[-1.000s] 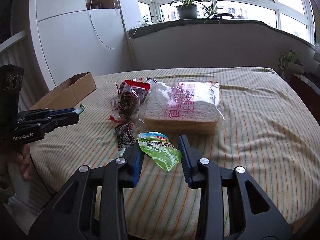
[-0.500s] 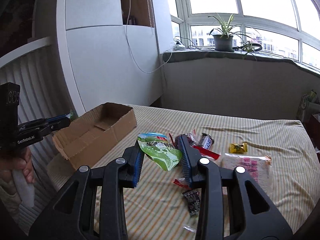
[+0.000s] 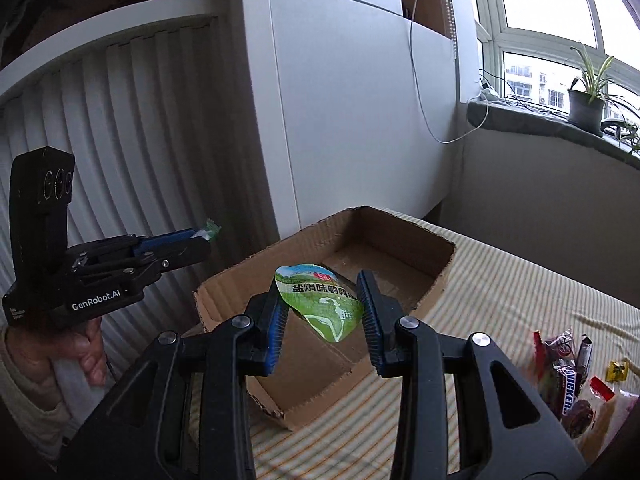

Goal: Organize snacks
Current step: 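Carry both packets to the cardboard box and open both tools to drop them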

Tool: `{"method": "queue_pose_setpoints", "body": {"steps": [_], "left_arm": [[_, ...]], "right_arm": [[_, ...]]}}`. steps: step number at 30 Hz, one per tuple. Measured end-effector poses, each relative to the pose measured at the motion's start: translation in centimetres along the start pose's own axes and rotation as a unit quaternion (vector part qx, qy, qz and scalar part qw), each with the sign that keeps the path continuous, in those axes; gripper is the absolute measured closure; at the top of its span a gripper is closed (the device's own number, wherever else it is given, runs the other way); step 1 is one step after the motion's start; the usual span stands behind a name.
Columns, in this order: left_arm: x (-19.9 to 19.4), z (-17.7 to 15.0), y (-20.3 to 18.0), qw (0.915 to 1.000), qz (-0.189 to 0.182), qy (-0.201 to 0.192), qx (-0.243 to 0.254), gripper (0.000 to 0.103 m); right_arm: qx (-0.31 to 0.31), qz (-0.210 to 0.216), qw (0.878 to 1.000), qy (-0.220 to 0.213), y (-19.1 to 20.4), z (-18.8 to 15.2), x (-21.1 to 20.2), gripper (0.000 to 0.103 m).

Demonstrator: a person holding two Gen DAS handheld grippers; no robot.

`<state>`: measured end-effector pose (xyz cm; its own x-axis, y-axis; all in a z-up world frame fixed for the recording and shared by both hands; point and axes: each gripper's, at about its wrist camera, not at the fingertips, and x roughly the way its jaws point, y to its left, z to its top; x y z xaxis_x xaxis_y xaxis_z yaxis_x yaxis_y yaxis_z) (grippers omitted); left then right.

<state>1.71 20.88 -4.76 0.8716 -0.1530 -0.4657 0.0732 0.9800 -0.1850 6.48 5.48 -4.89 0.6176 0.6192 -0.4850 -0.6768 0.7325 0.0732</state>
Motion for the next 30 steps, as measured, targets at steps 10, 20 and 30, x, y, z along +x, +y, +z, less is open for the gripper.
{"method": "queue_pose_setpoints", "body": {"steps": [10,20,30], "left_arm": [[3.0,-0.4,0.4,0.9996,-0.010,0.026,-0.007,0.044],[0.8,-0.6,1.2,0.9992,0.022,0.013,-0.030,0.031],[-0.9,0.0,-1.9,0.9996,0.025,0.007,-0.009,0.024]], "right_arm": [[0.000,-0.008,0.999,0.036,-0.2,-0.1,4.4,0.043],[-0.011,-0.054,0.998,0.017,-0.2,-2.2,1.5,0.027],[-0.010,-0.052,0.999,-0.008,1.2,-3.0,-1.2,0.019]]}}
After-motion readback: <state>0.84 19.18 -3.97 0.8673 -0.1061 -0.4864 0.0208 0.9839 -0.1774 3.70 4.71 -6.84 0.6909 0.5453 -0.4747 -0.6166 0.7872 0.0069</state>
